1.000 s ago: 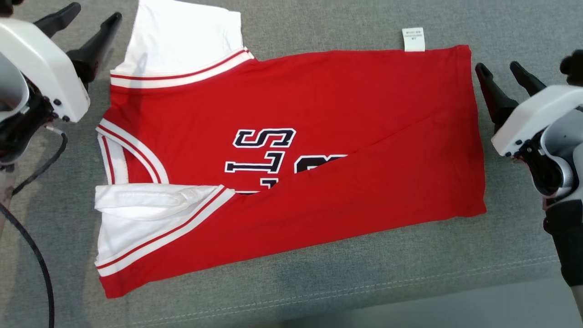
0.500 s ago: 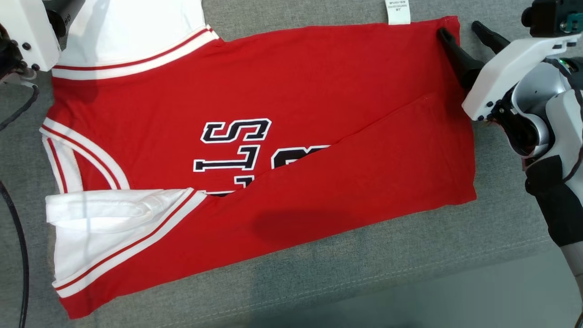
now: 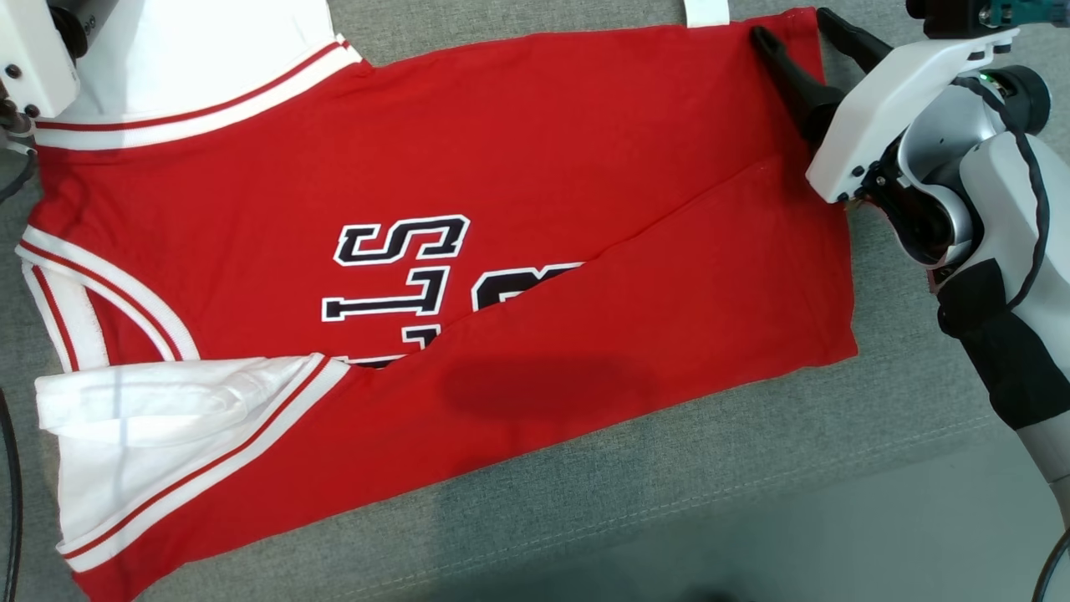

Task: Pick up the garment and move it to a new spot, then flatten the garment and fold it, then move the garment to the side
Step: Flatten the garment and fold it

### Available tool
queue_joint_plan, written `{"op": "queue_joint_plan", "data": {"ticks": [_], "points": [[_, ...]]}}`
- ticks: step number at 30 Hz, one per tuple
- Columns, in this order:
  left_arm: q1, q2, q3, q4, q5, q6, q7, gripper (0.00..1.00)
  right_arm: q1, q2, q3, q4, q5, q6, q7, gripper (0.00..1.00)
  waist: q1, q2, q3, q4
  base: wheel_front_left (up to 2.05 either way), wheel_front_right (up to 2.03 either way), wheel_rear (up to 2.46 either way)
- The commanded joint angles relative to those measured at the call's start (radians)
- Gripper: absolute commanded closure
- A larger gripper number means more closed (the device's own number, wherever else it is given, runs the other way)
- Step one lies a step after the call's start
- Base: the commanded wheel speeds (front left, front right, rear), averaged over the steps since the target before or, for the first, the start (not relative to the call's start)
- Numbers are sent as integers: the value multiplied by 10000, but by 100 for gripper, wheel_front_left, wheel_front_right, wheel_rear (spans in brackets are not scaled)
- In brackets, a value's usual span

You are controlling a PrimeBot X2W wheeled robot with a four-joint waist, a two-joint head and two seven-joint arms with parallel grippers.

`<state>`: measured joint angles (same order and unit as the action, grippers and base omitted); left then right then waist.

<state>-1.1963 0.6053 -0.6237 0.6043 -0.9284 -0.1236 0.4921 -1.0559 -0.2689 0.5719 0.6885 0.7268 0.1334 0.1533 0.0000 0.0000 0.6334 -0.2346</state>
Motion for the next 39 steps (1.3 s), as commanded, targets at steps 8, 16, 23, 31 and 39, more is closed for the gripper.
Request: {"op": "queue_joint_plan", "data": {"ticks": [8, 16, 23, 31, 39], "points": [[-569, 545, -116, 178, -719, -70, -246, 100, -19, -188, 720, -82, 588, -27, -247, 100, 0, 0, -52, -131, 0, 0, 0], [-750, 604, -471, 37, -1238, -70, -654, 100, -21, -525, 853, -121, 1194, -27, -587, 100, 0, 0, -161, -41, 0, 0, 0], [-797, 981, -812, -885, -1860, -70, -1092, 100, 503, -1683, 1366, -1669, 2500, -27, -731, 100, 0, 0, -294, 292, 0, 0, 0], [210, 2292, -1106, -3346, -2676, -71, -1852, 100, 1563, -3641, 2070, -3642, 3558, -27, -1059, 100, 0, 0, -499, 763, 0, 0, 0], [2405, 3864, -788, -5965, -3356, -33, -3372, 100, 2591, -5046, 2411, -4733, 3993, -27, -1537, 100, 0, 0, -707, 1288, 0, 0, 0]]}}
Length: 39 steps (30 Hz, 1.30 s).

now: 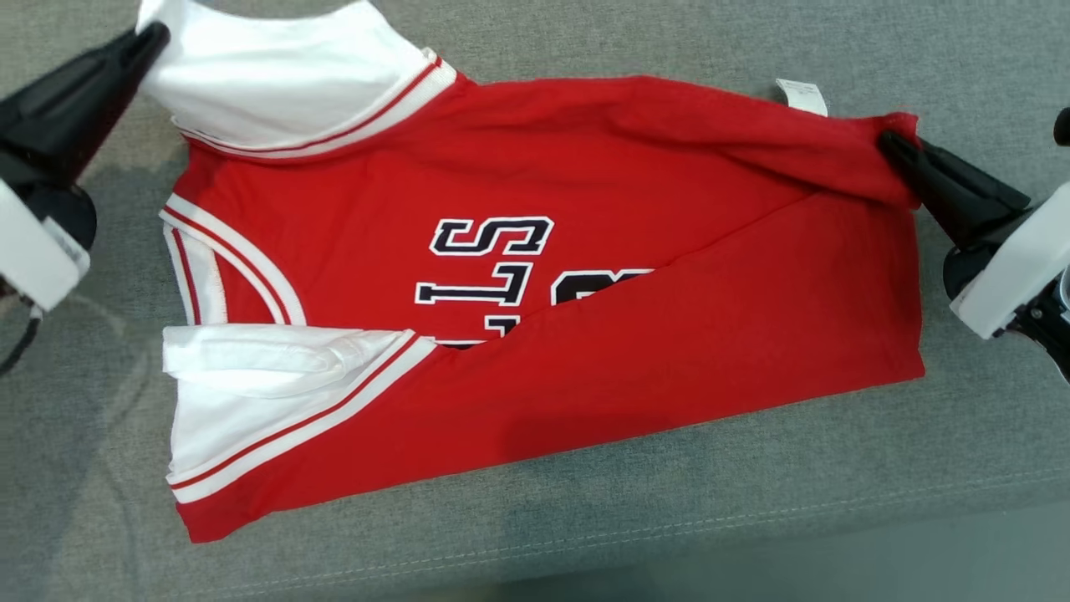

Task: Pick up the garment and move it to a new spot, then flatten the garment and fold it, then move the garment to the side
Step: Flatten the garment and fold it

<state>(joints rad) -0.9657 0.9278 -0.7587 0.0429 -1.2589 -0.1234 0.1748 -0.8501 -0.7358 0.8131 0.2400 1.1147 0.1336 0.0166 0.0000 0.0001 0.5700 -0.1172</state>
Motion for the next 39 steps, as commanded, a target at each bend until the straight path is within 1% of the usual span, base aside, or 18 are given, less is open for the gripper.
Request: {"op": "queue_joint_plan", "data": {"ticks": [1, 3, 5, 8, 9, 12, 15, 18, 20, 21, 22, 23, 24, 25, 29, 32, 35, 39], "points": [[431, 827, 632, -693, -80, 58, -470, 100, 633, -528, 72, -356, 111, -29, -190, 100, 0, -1, -88, 156, 0, 0, 0], [1120, 1130, 734, -1368, -179, 288, -995, 100, 788, -849, 157, -476, -67, -29, -398, 100, 0, -1, -149, 291, 0, 0, 0], [2172, 1536, 818, -2375, -255, 723, -1791, 100, 815, -1416, 504, -758, -1169, -29, -997, 100, 0, -1, -224, 461, 0, 0, 0], [3242, 1845, 859, -3240, -355, 1243, -2622, 100, 942, -1818, 776, -683, -2271, -29, -1674, 100, 0, -1, -305, 612, 0, 0, 0], [4257, 2017, 848, -3957, -449, 1720, -3458, 100, 1192, -2019, 780, -354, -3188, -29, -2210, 100, 0, -1, -403, 756, 0, 0, 0], [5099, 2088, 771, -4455, -317, 2134, -3960, 100, 1481, -2051, 648, -81, -4121, -29, -2523, 100, 0, -1, -475, 876, 0, 0, 0], [5752, 1818, 666, -4730, -208, 2306, -4190, 100, 1851, -2019, 465, 50, -5056, -29, -2680, 100, 0, -1, -549, 1018, 0, 0, 0], [6085, 1551, 544, -4778, -156, 2280, -4251, 100, 2127, -1993, 329, 81, -5617, -29, -2732, 100, 0, -1, -606, 1115, 0, 0, 0], [6317, 1235, 384, -4743, -151, 2168, -4279, 100, 2501, -1955, 234, 77, -5978, -29, -2756, 100, 0, -1, -668, 1210, 0, 0, 0], [6518, 805, 155, -4509, -147, 2050, -4295, 100, 3081, -1863, -83, -69, -6388, -29, -2775, 100, 0, -1, -763, 1311, 0, 0, 0], [6575, 656, 98, -4413, -215, 1974, -4299, 87, 3300, -1786, -282, -153, -6425, -29, -2777, 100, 0, -1, -785, 1316, 0, 0, 0], [6636, 544, 29, -4289, -289, 1907, -4297, 55, 3562, -1727, -420, -178, -6438, -29, -2778, 68, 0, -1, -818, 1319, 0, 0, 0], [6688, 455, -2, -4124, -338, 1916, -4299, 0, 3824, -1641, -550, -168, -6402, -29, -2779, 36, 0, -1, -875, 1304, 0, 0, 0], [6723, 348, -9, -3997, -391, 1902, -4304, 0, 4043, -1536, -699, -237, -6379, -29, -2780, 0, 0, -1, -909, 1290, 0, 0, 0], [6881, 41, 126, -3502, -496, 1975, -4328, 0, 4869, -1147, -1330, -413, -6366, -29, -2781, 0, 0, -1, -1093, 1225, 0, 0, 0], [7009, 26, 397, -3121, -107, 2456, -4347, 0, 5415, -862, -1878, -512, -6440, -29, -2782, 0, 0, -1, -1292, 1169, 0, 0, 0], [7099, -61, 1028, -2852, 612, 3268, -4359, 0, 5973, -364, -2742, -774, -6107, -29, -2782, 0, 0, -1, -1540, 1168, 0, 0, 0], [7436, -549, 2356, -2829, 1997, 4486, -4362, 0, 6758, 372, -4156, -1259, -5479, -29, -2782, 0, 0, -1, -1950, 1206, 0, 0, 0]]}}
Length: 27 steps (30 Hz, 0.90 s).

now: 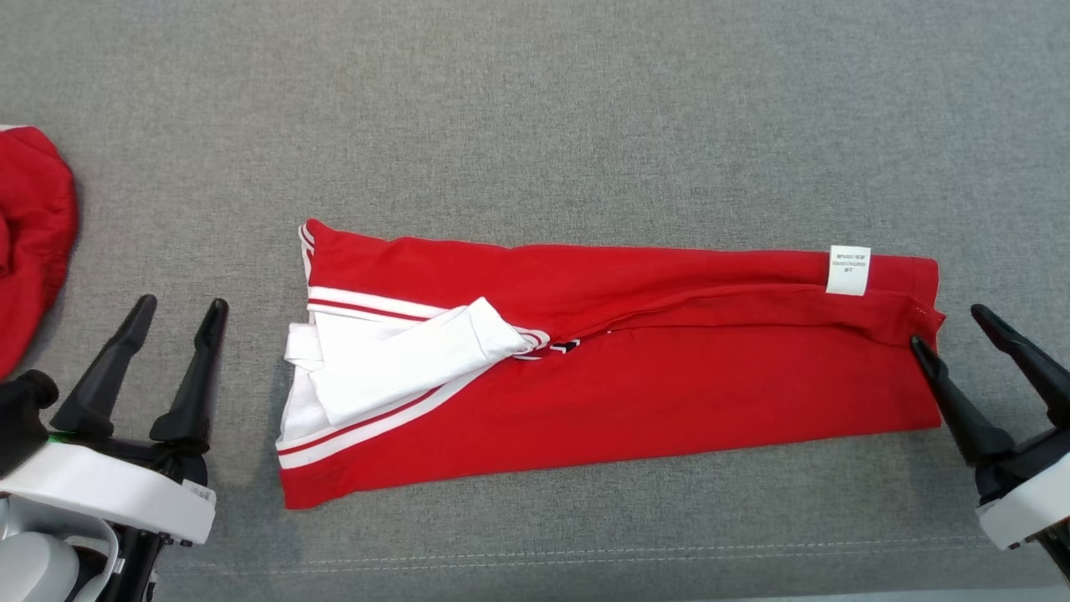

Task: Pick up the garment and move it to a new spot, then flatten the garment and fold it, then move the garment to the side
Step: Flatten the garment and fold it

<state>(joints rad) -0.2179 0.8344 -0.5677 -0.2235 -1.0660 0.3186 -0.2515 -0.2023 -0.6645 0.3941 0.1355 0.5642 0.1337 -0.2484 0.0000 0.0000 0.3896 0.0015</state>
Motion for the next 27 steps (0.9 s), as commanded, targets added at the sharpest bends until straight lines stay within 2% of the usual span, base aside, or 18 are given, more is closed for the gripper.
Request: {"op": "queue_joint_plan", "data": {"ticks": [1, 6, 12, 19, 27], "points": [[52, 211, 800, -226, 397, 315, -100, 0, 449, -139, -384, -273, 101, -30, -132, 0, 0, 0, -233, 26, 0, 0, 0], [585, -518, 1881, -443, 1686, 1102, -101, 0, 791, 1067, -2143, -420, -258, -30, -133, 0, 0, 0, -652, -9, 0, 0, 0], [966, -1405, 2603, -287, 2844, 1557, -102, 0, 755, 2166, -2732, -159, -944, -30, -123, 0, 0, 0, -1151, -78, 0, 0, 0], [1689, -2468, 2903, 324, 3635, 1145, -102, 0, 1030, 3043, -2946, 294, -1345, -30, 51, 0, 0, 0, -1798, -152, 0, 0, 0], [2367, -3305, 3321, 880, 4061, 575, -102, 0, 1561, 3264, -2963, 602, -1341, -30, 120, 0, 0, 0, -2350, -181, 0, 0, 0]]}}
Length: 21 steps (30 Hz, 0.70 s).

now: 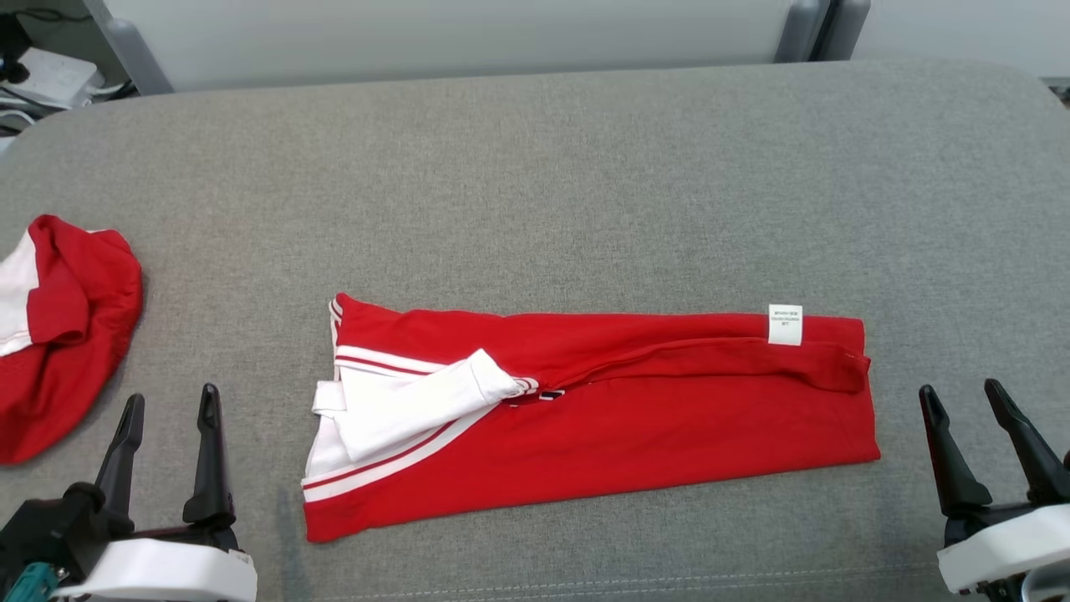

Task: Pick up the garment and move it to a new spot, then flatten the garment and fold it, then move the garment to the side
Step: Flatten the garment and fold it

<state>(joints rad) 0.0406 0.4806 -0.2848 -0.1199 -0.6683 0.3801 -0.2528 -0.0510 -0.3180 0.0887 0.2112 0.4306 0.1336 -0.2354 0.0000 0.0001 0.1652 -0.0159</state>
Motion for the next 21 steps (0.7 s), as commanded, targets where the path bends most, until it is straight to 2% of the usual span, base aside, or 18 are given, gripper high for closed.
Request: {"op": "queue_joint_plan", "data": {"ticks": [1, 12, 21], "points": [[-159, 168, 546, -106, 126, -120, -89, 0, 113, -179, 53, -120, 8, -29, 3, 0, 0, -1, -169, -6, 0, 0, 0], [-133, 73, 749, 376, 640, -1025, -89, 0, 344, -76, -83, -77, 117, -29, 135, 0, 0, -1, -587, -1, 0, 0, 0], [-329, 36, 680, 596, 812, -1208, -89, 0, 260, -45, -191, 37, 321, -29, 255, 0, 0, -1, -634, 7, 0, 0, 0]]}}
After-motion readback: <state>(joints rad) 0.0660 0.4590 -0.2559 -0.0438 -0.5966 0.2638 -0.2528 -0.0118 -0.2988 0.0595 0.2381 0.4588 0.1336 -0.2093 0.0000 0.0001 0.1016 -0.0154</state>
